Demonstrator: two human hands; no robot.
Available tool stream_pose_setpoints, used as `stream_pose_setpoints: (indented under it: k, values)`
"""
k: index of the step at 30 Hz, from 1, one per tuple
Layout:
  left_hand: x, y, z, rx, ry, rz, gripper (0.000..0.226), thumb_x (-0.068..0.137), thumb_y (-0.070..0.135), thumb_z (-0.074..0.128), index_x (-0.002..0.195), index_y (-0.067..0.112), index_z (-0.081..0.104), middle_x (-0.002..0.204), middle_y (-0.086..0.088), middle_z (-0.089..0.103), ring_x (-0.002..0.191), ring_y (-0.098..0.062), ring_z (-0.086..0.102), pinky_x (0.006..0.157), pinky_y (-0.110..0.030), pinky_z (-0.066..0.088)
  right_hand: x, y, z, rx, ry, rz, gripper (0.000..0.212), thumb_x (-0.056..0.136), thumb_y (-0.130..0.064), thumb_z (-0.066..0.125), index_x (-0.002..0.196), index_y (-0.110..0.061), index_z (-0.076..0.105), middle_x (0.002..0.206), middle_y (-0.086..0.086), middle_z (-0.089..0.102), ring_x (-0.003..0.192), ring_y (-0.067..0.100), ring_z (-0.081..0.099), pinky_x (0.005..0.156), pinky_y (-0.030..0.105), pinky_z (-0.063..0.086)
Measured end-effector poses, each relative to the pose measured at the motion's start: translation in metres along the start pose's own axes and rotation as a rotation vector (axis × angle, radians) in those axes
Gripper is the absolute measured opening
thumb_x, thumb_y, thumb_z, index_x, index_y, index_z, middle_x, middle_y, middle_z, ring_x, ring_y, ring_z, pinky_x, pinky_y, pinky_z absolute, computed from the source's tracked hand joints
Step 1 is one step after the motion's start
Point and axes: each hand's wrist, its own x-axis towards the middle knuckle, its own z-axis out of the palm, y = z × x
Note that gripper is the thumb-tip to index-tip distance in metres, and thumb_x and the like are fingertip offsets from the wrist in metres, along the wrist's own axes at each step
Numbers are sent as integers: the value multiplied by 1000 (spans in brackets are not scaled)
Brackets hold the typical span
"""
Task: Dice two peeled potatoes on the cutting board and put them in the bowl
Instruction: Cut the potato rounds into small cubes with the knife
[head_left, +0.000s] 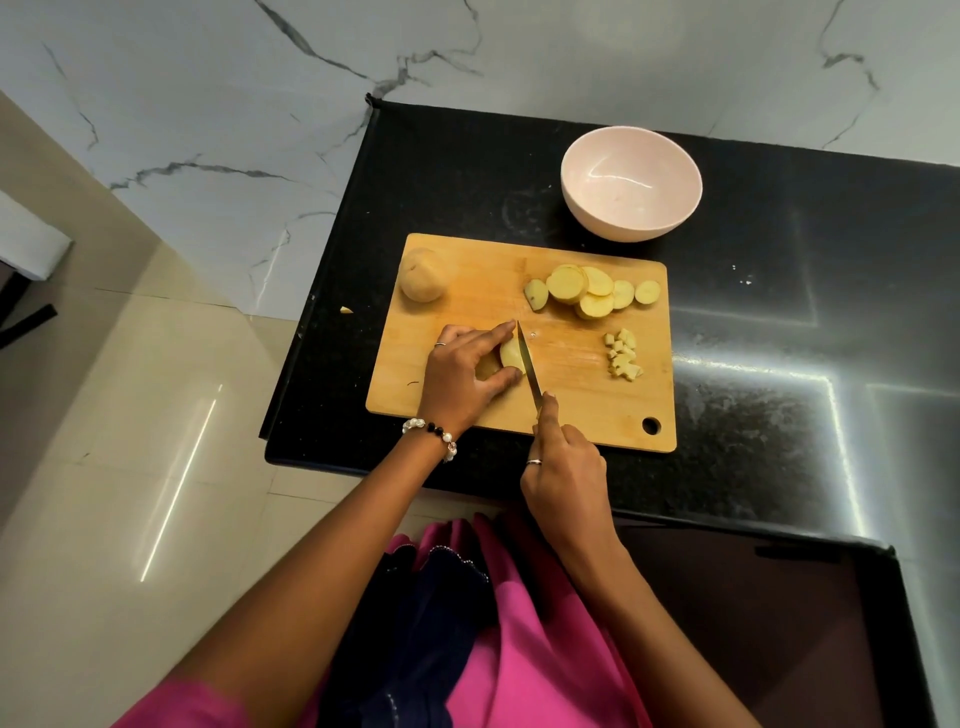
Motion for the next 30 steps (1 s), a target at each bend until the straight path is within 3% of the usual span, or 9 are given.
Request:
stream_pose_setpoints:
  k: [3, 8, 10, 12, 14, 16, 20, 30]
  values:
    - [1, 1, -2, -22, 7, -17, 56, 69, 25, 81, 121, 17, 64, 99, 0, 71, 95, -18, 53, 82, -24, 41, 8, -2, 2, -37, -15, -15, 59, 86, -1, 46, 143, 4, 31, 86, 25, 59, 63, 39, 54, 54, 35, 31]
    - [0, 1, -1, -16, 26, -6, 55, 67, 24, 81, 120, 17, 65, 92, -2, 72, 93, -22, 56, 81, -22, 40, 24, -12, 0, -147, -72, -5, 61, 93, -5, 35, 149, -1, 12, 106, 22, 56, 83, 39, 57, 64, 34, 31]
    - [-1, 1, 1, -6, 33, -6, 56, 67, 24, 81, 120, 16, 65, 92, -2, 72, 93, -22, 56, 80, -21, 39, 13, -14, -4, -220, -48, -16, 62, 84, 1, 41, 144, 5, 27, 91, 21, 59, 63, 36, 58, 52, 31, 29]
    - [0, 1, 1, 1, 36, -7, 56, 67, 25, 81, 121, 16, 64, 93, -2, 71, 93, -22, 55, 80, -21, 38, -6, -8, -2, -235, -41, -23, 64, 65, 4, 54, 129, 11, 49, 68, 17, 57, 37, 30, 47, 41, 26, 19]
    - [0, -1, 2, -2, 34, -7, 57, 68, 25, 81, 121, 16, 64, 93, -2, 71, 94, -21, 55, 80, -22, 38, -23, -2, 2, -209, -50, -13, 66, 58, 8, 66, 123, 10, 56, 62, 13, 53, 31, 28, 42, 39, 25, 17]
    - [0, -2, 2, -10, 27, -9, 57, 68, 25, 81, 122, 16, 63, 96, -2, 71, 95, -21, 54, 80, -23, 39, -27, -1, 0, -164, -68, 4, 66, 59, 8, 70, 124, 9, 56, 62, 13, 52, 34, 30, 43, 38, 27, 20]
    - [0, -3, 2, -21, 3, -17, 60, 69, 25, 81, 125, 17, 61, 102, 2, 71, 97, -18, 53, 82, -18, 36, -18, -3, -6, -59, -23, 20, 57, 75, -5, 49, 130, 6, 50, 67, 17, 56, 42, 35, 49, 38, 33, 32]
    - [0, -4, -4, -89, -16, -36, 71, 69, 21, 81, 133, 20, 52, 110, 8, 69, 100, -10, 54, 89, -17, 42, 8, -7, -5, -38, -48, -4, 60, 94, -9, 39, 150, -7, 17, 100, 20, 58, 82, 36, 56, 64, 36, 36]
